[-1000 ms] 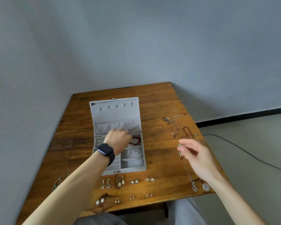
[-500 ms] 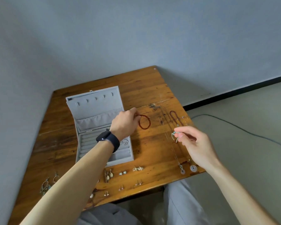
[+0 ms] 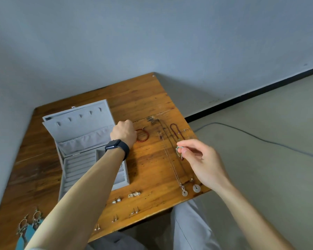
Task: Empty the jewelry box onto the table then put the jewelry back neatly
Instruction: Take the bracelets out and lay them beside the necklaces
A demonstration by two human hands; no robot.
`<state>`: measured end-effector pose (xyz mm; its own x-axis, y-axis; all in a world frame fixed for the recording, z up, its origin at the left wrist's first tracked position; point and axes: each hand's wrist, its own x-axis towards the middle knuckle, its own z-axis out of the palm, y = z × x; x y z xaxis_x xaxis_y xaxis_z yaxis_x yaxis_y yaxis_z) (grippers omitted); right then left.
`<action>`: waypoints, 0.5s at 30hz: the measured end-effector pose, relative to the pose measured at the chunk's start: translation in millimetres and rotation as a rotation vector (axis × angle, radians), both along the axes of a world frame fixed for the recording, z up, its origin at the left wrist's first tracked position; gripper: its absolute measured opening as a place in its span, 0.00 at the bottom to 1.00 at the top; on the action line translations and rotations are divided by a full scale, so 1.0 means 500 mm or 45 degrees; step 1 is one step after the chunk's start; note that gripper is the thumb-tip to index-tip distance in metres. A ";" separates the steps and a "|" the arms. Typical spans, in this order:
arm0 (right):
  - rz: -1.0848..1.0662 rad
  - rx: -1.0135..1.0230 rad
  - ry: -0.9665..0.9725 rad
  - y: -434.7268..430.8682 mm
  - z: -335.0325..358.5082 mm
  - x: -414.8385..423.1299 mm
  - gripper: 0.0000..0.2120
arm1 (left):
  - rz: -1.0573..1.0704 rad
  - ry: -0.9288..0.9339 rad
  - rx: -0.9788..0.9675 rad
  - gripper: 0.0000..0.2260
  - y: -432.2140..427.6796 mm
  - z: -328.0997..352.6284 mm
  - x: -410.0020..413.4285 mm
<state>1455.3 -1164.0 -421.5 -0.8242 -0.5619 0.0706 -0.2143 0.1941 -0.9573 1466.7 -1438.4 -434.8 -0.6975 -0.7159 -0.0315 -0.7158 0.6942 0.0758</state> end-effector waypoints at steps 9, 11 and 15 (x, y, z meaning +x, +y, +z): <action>0.069 -0.099 -0.358 0.006 0.024 -0.014 0.11 | -0.481 0.341 0.935 0.22 0.084 0.043 0.078; 0.095 -0.151 -0.468 0.001 0.025 -0.014 0.12 | -0.546 0.338 1.323 0.26 0.124 0.056 0.103; 0.140 -0.199 -0.592 -0.014 0.026 -0.012 0.13 | -0.584 0.369 1.405 0.13 0.150 0.036 0.134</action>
